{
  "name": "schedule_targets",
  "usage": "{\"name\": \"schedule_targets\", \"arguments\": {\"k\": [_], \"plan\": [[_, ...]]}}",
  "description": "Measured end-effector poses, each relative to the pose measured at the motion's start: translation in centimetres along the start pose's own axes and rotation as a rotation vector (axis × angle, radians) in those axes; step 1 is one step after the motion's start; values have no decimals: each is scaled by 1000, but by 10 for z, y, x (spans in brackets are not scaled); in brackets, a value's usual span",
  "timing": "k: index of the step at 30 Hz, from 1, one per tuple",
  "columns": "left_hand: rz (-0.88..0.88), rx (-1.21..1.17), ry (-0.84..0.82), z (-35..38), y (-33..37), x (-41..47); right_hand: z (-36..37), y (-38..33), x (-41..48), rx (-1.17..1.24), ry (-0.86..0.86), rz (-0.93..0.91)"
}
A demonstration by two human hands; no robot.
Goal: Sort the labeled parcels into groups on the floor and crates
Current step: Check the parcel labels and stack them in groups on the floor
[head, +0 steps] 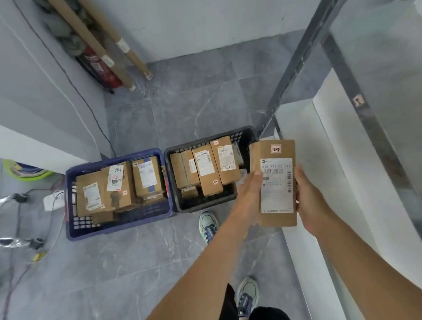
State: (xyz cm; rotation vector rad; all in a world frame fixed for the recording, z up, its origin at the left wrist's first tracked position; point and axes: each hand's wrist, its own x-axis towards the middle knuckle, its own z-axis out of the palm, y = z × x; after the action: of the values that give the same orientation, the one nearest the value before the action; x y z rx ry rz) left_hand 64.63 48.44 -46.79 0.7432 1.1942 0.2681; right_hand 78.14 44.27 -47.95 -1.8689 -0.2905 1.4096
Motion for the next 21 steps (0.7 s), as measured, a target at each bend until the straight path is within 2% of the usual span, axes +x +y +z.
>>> {"name": "schedule_targets", "arguments": {"k": [6, 11, 14, 21], "plan": [[-92, -22, -1, -29, 19, 120, 23, -16, 117, -21, 22, 100], [-184, 12, -42, -44, 7, 219, 29, -3, 223, -61, 42, 185], [-224, 9, -16, -47, -16, 278, 33, 16, 283, -91, 68, 233], [-271, 36, 139, -42, -59, 397, 39, 65, 408, -154, -17, 294]]}}
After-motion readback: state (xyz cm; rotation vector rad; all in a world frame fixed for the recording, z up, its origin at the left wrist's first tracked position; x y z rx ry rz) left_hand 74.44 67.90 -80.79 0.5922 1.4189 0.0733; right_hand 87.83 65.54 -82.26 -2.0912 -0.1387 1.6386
